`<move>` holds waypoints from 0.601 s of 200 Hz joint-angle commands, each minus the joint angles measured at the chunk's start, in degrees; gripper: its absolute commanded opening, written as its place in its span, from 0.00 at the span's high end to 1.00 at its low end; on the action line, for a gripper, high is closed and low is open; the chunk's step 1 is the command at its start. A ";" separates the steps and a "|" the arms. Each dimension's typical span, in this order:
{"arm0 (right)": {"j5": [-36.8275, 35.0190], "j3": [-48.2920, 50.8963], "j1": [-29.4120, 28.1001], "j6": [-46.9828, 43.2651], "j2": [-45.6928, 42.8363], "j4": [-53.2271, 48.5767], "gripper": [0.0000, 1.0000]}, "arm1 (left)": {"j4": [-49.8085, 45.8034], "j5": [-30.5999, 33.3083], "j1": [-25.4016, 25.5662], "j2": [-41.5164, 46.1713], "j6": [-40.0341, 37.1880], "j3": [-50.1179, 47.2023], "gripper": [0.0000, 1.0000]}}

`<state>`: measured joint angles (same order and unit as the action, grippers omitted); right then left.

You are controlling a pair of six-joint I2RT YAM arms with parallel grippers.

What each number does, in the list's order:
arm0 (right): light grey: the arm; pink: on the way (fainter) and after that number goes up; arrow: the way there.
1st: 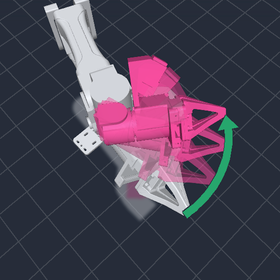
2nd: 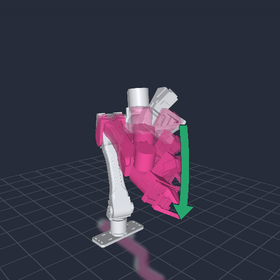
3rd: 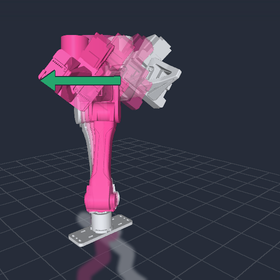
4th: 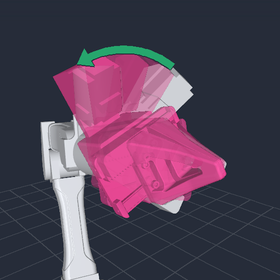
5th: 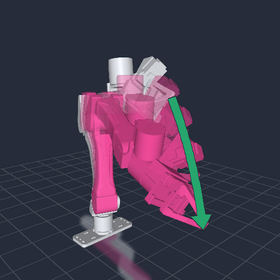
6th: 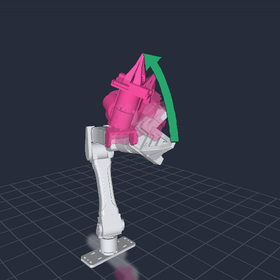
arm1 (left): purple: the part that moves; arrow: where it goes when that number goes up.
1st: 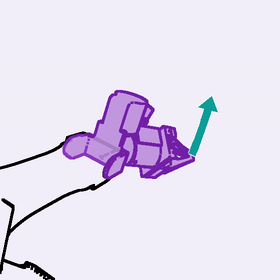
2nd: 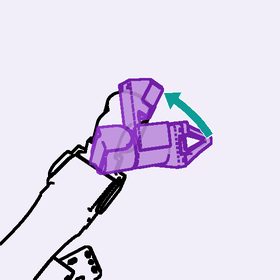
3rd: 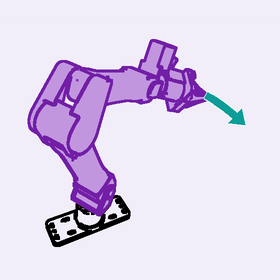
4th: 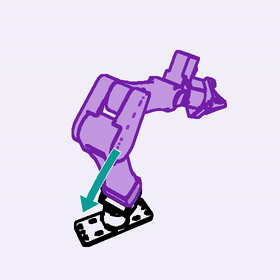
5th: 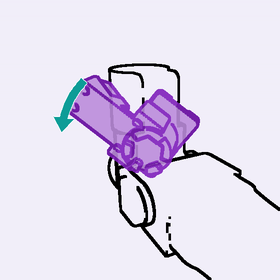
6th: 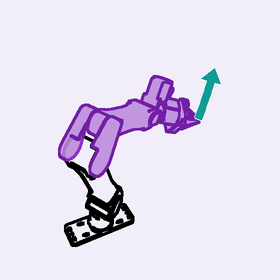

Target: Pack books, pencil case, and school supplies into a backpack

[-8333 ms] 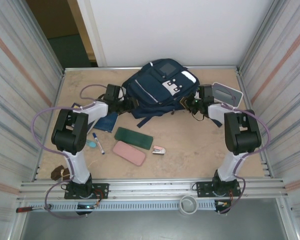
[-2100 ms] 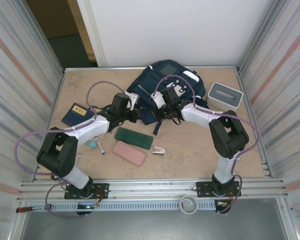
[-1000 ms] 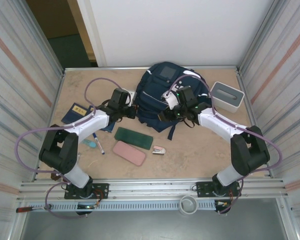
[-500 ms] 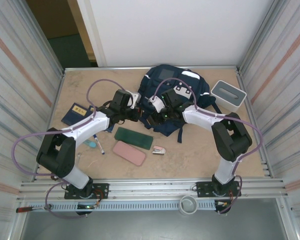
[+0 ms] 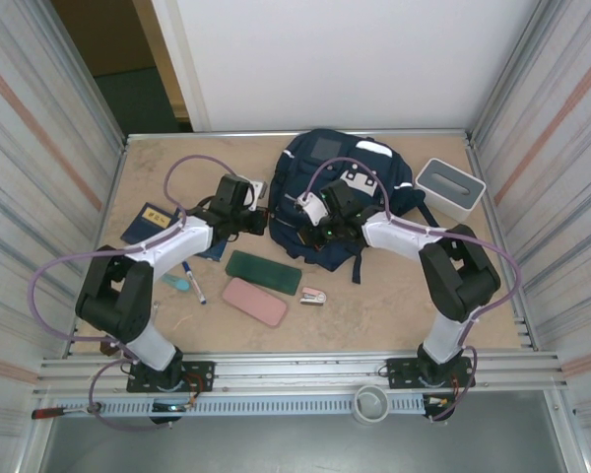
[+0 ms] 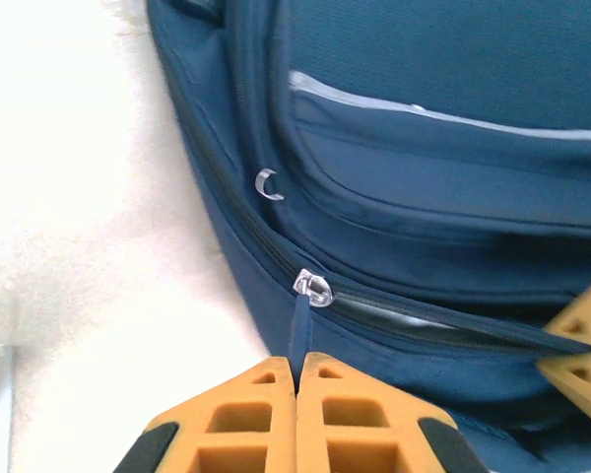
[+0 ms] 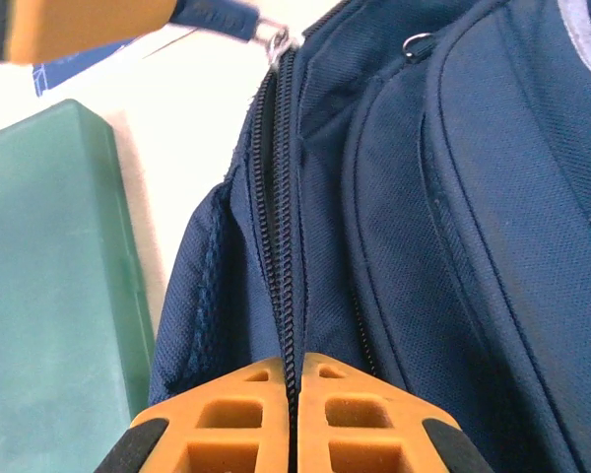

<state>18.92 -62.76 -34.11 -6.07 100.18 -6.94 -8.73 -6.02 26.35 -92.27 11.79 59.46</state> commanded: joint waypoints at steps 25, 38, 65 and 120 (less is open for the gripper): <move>2.74 1.77 0.68 1.32 -6.17 -1.87 1.00 | 1.17 5.26 -3.48 -4.67 -2.16 3.28 1.00; 4.04 1.94 1.00 1.44 -6.98 -2.20 1.00 | 1.28 5.90 -3.87 -6.02 -2.42 4.30 1.00; 6.74 2.37 1.88 1.67 -7.63 -2.29 1.00 | 1.64 5.77 -4.88 -8.93 -2.46 7.14 1.00; 10.26 2.73 2.95 1.41 -8.07 -2.82 1.00 | 1.66 6.29 -6.38 -16.74 -2.57 15.08 1.00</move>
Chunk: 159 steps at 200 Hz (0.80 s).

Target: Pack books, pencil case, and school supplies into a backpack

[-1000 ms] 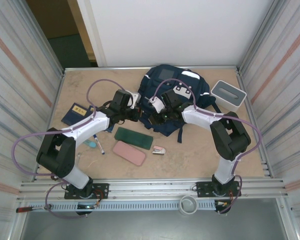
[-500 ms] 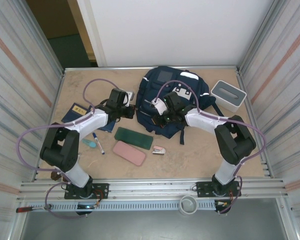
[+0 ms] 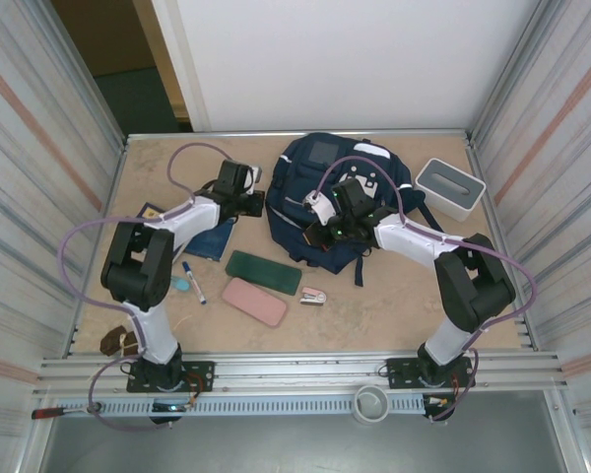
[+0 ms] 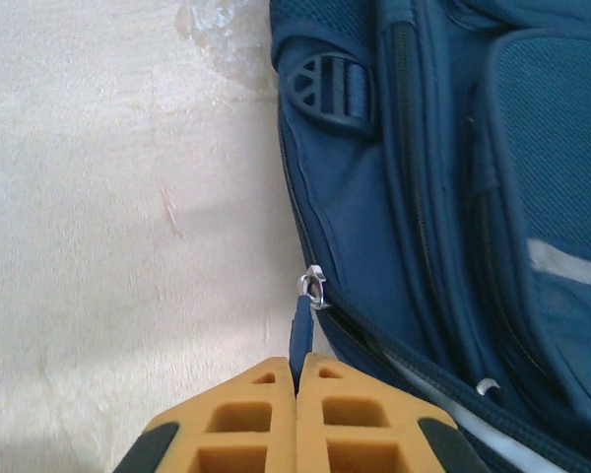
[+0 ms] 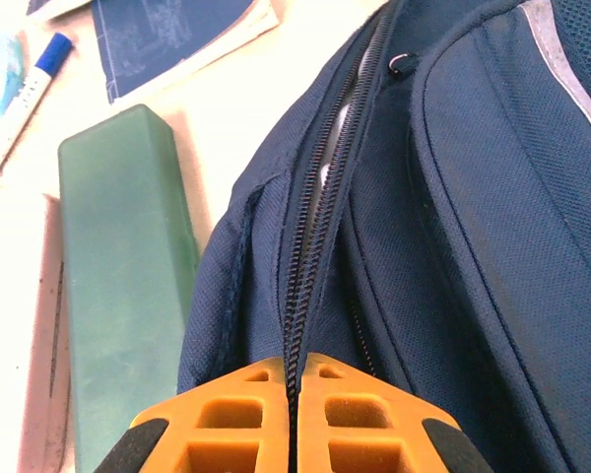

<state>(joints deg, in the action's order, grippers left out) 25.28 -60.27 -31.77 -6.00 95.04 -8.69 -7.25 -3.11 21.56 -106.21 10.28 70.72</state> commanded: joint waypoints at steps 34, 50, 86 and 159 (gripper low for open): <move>6.47 -0.37 1.39 1.08 -3.02 -1.32 1.00 | 0.51 2.54 -1.93 -7.91 -0.49 9.02 1.00; 7.47 -0.96 1.62 0.66 -2.94 -2.13 1.00 | 0.65 2.10 -2.02 -10.20 0.15 11.55 1.00; 10.01 -2.25 2.15 -0.45 -2.69 -4.33 1.00 | 0.50 1.18 -2.04 -15.58 1.81 17.00 1.00; 12.81 -3.98 3.13 -2.23 -1.78 -8.37 1.00 | 0.01 -0.40 -2.64 -22.34 4.22 24.18 1.00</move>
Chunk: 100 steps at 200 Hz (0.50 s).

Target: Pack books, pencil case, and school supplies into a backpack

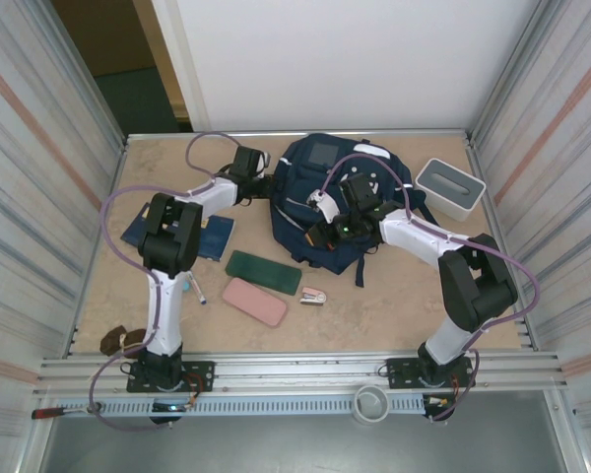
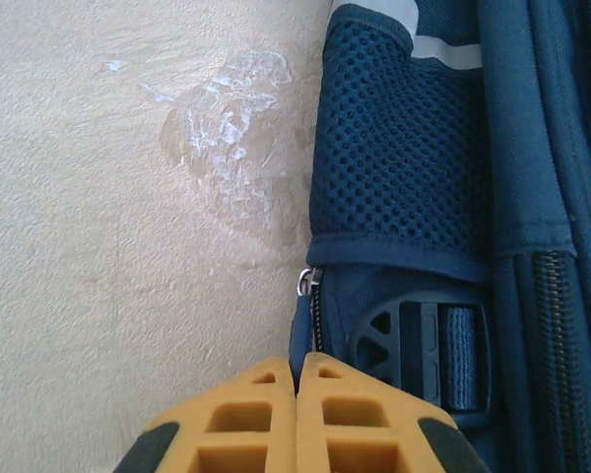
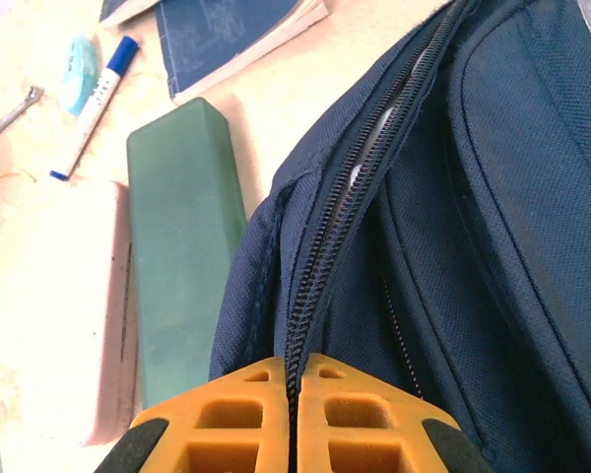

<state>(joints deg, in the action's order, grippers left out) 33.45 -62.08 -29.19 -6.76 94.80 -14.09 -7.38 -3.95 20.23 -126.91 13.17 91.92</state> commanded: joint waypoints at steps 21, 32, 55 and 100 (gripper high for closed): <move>5.00 -2.10 0.88 -1.68 -1.51 -3.80 1.00 | -0.07 -0.41 -1.63 -2.35 1.18 4.27 1.00; 5.13 -2.06 0.98 -1.75 -1.55 -4.19 1.00 | -0.56 -0.79 -1.84 -2.71 0.99 5.23 1.00; 3.72 -2.28 1.40 -1.03 -0.96 -4.74 1.00 | -1.16 -2.40 -1.90 -2.91 0.29 5.88 0.96; 3.61 -3.88 2.60 4.59 -0.85 -4.72 0.66 | 0.91 -3.40 -2.45 5.26 -0.16 -3.18 0.62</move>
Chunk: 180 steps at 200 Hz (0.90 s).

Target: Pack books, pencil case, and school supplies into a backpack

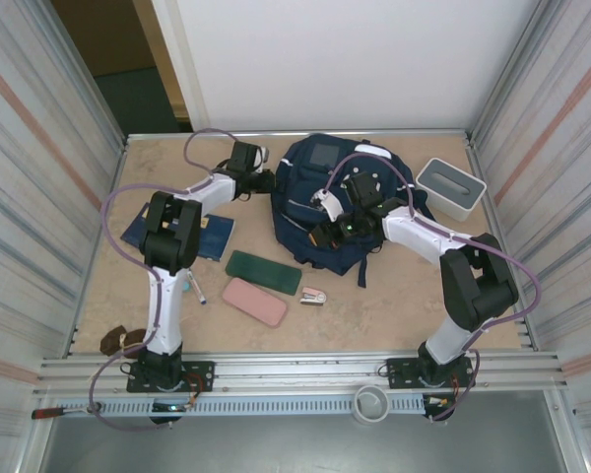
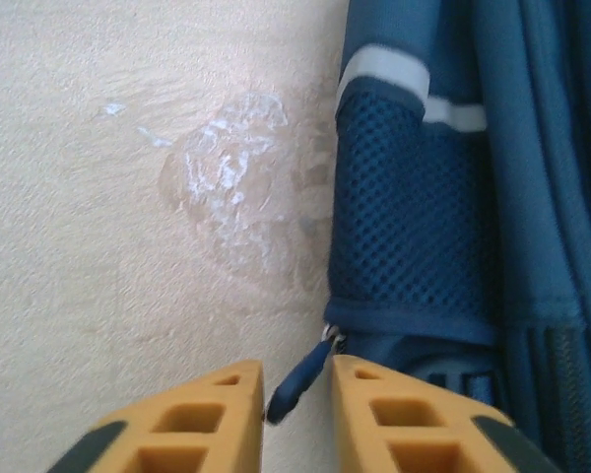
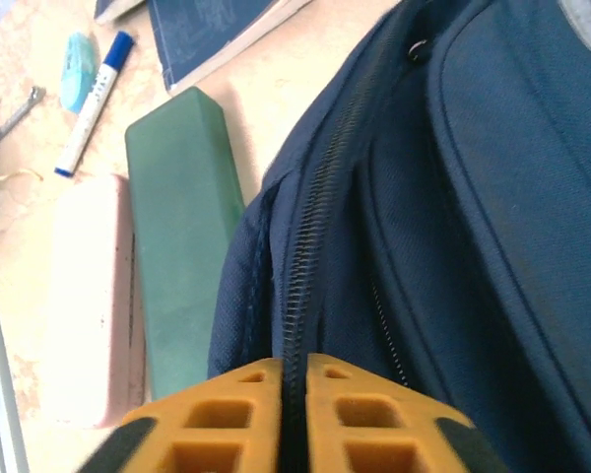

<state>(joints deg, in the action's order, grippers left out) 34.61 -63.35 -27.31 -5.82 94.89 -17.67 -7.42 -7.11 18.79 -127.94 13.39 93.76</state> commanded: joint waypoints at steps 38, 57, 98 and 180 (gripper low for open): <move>0.57 1.48 5.14 10.75 -7.71 2.00 0.24 | 2.58 -0.06 -1.39 20.40 2.05 -18.13 0.35; -9.31 2.39 5.48 9.03 -8.87 1.65 0.19 | 3.79 -3.30 -1.22 25.77 4.68 -23.49 0.30; -31.48 -6.05 -1.88 -1.66 0.86 -6.31 0.16 | 2.64 -2.04 0.92 35.17 4.32 -31.66 0.22; -48.22 -19.54 -7.93 -11.40 19.81 -10.82 0.17 | -2.48 1.40 3.02 44.47 3.39 -40.47 0.16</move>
<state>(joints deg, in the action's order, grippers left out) -5.34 -80.29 -34.70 -12.47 112.38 -25.21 -7.94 -7.27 21.63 -86.46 17.39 54.46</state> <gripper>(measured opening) 0.855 0.838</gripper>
